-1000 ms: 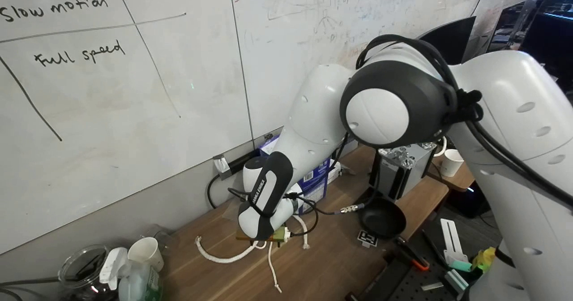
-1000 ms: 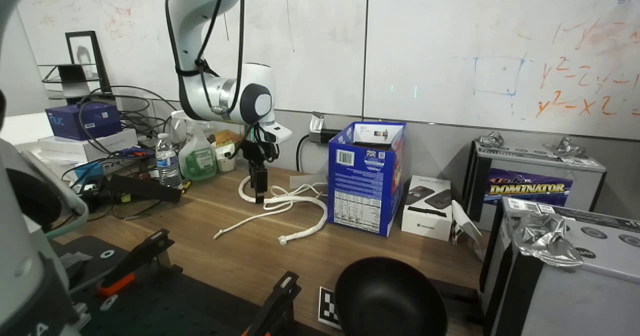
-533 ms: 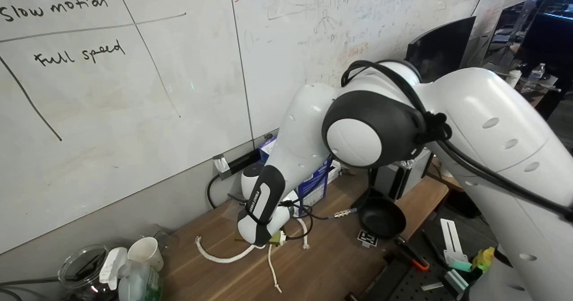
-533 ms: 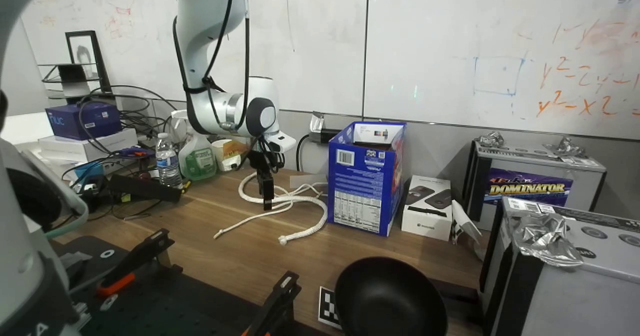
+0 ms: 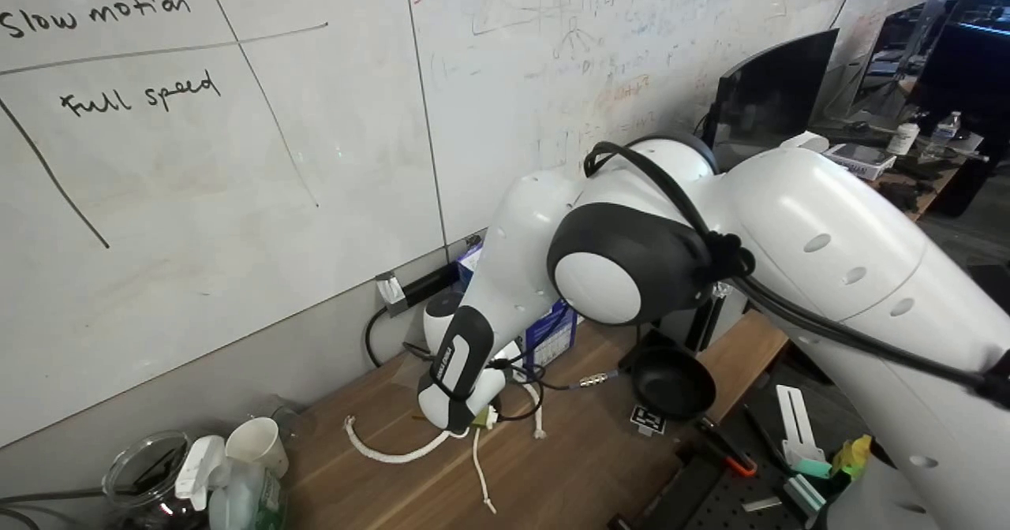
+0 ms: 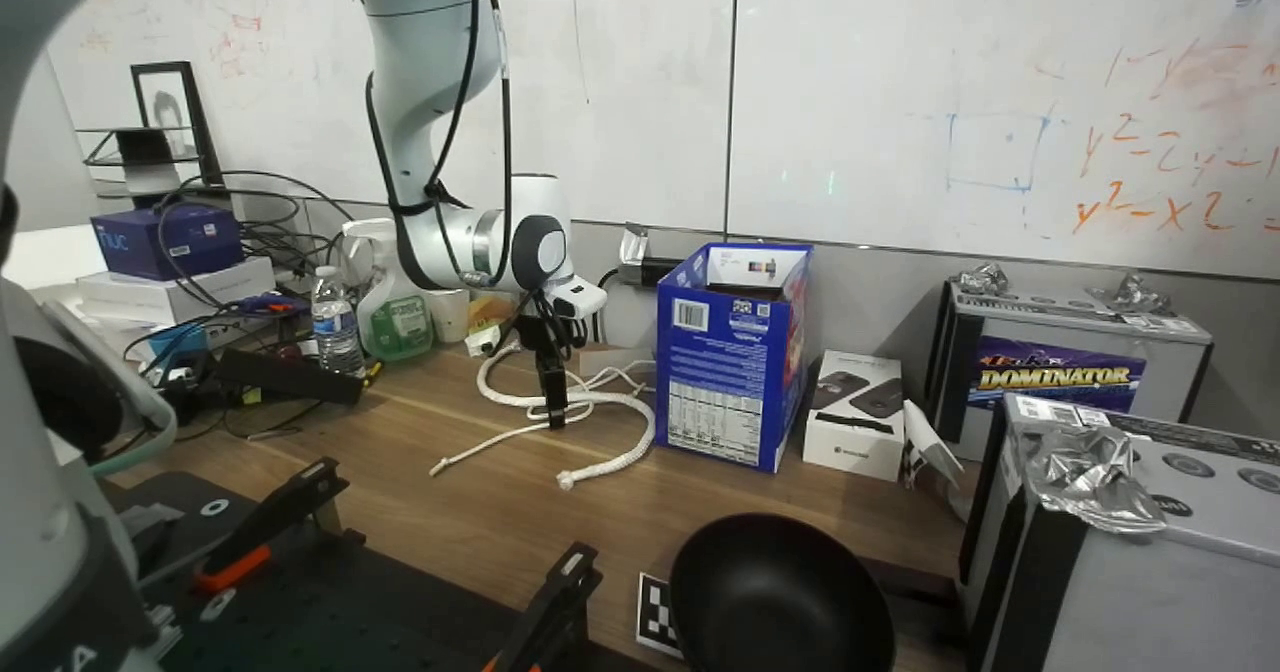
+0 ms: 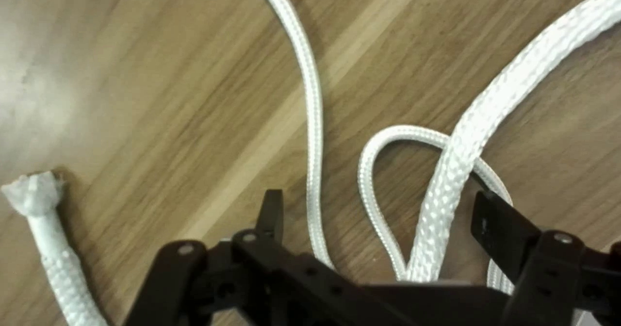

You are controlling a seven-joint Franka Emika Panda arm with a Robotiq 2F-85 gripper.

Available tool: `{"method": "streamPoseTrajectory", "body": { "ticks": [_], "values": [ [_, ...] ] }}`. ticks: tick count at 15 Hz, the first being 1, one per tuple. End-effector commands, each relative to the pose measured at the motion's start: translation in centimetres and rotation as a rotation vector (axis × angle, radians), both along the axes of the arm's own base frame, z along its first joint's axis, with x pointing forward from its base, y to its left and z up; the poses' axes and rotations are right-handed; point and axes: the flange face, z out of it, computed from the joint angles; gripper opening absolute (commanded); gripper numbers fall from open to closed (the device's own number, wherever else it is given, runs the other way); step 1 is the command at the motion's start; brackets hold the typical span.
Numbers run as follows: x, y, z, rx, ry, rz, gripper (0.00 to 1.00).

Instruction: Pick up the white ropes from the counter and put them in the box

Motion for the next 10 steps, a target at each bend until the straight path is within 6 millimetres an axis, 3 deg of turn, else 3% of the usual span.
{"method": "streamPoseTrajectory", "body": {
  "ticks": [1,10],
  "values": [
    [1.37,0.32,-0.22,-0.030,-0.013,-0.024,1.00],
    [2.05,0.55,0.18,-0.054,-0.016,-0.021,1.00]
  ]
}}
